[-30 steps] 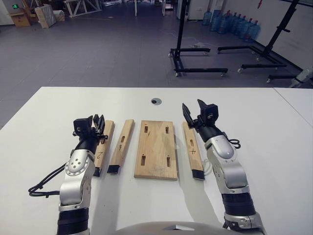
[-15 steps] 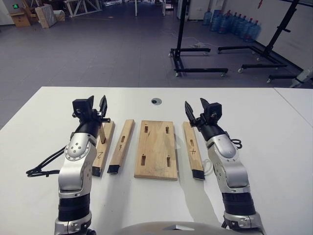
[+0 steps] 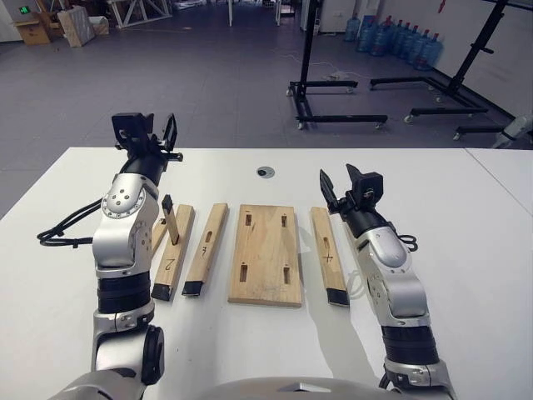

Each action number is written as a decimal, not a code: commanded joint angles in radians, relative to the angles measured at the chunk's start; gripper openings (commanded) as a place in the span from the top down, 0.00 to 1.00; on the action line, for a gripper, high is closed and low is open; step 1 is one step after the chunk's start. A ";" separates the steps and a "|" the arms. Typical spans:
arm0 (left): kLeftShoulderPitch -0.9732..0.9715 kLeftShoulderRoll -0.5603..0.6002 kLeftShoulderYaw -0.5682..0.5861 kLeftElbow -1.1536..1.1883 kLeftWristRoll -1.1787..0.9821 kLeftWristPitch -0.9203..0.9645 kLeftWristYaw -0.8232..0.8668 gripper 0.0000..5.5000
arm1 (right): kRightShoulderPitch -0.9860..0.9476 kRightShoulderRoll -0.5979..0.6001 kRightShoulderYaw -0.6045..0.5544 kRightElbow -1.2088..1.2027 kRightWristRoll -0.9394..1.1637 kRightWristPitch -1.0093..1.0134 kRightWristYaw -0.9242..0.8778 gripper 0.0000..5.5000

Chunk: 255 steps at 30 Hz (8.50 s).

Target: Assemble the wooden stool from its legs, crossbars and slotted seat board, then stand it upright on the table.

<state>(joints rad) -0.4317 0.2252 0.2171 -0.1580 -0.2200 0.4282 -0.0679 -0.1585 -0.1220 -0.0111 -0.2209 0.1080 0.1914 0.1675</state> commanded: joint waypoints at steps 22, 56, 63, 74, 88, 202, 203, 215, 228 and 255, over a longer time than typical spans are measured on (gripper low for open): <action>0.068 -0.008 0.038 -0.135 -0.034 0.069 0.073 0.63 | 0.008 -0.014 -0.004 -0.041 0.012 0.037 -0.004 0.44; 0.750 0.078 -0.104 -0.544 0.025 0.622 -0.015 0.27 | 0.261 -0.016 0.090 -0.267 -0.044 0.137 -0.018 0.44; 0.675 0.069 -0.123 -0.480 0.016 0.747 -0.021 0.27 | 0.220 -0.011 0.088 -0.255 -0.041 0.141 -0.026 0.44; 0.602 0.071 -0.159 -0.316 0.066 0.698 0.001 0.53 | 0.190 0.014 0.096 -0.209 -0.047 0.115 -0.037 0.44; 0.457 -0.002 -0.074 -0.312 0.020 0.522 -0.013 0.63 | 0.129 0.018 0.060 -0.176 -0.033 0.106 -0.030 0.44; 0.356 0.044 -0.009 -0.005 -0.799 0.295 -0.611 0.22 | -0.417 -0.211 -0.005 0.780 0.299 -0.391 1.096 0.62; 0.356 0.052 0.000 -0.008 -0.804 0.298 -0.614 0.22 | -0.412 -0.210 -0.005 0.781 0.302 -0.387 1.101 0.62; 0.361 0.075 0.024 0.026 -0.788 0.304 -0.622 0.22 | -0.409 -0.197 0.025 0.784 0.279 -0.444 1.135 0.62; 0.352 0.053 0.011 0.067 -0.753 0.269 -0.632 0.22 | -0.468 -0.281 0.012 0.851 0.377 -0.147 1.300 0.62; 0.360 -0.014 -0.017 0.154 -0.655 0.176 -0.661 0.22 | -0.696 -0.339 0.084 1.236 0.186 -0.069 1.318 0.50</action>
<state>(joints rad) -0.0711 0.2198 0.2011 -0.0176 -0.8904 0.6163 -0.7310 -0.8443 -0.4542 0.0773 1.0060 0.3124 0.1169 1.4983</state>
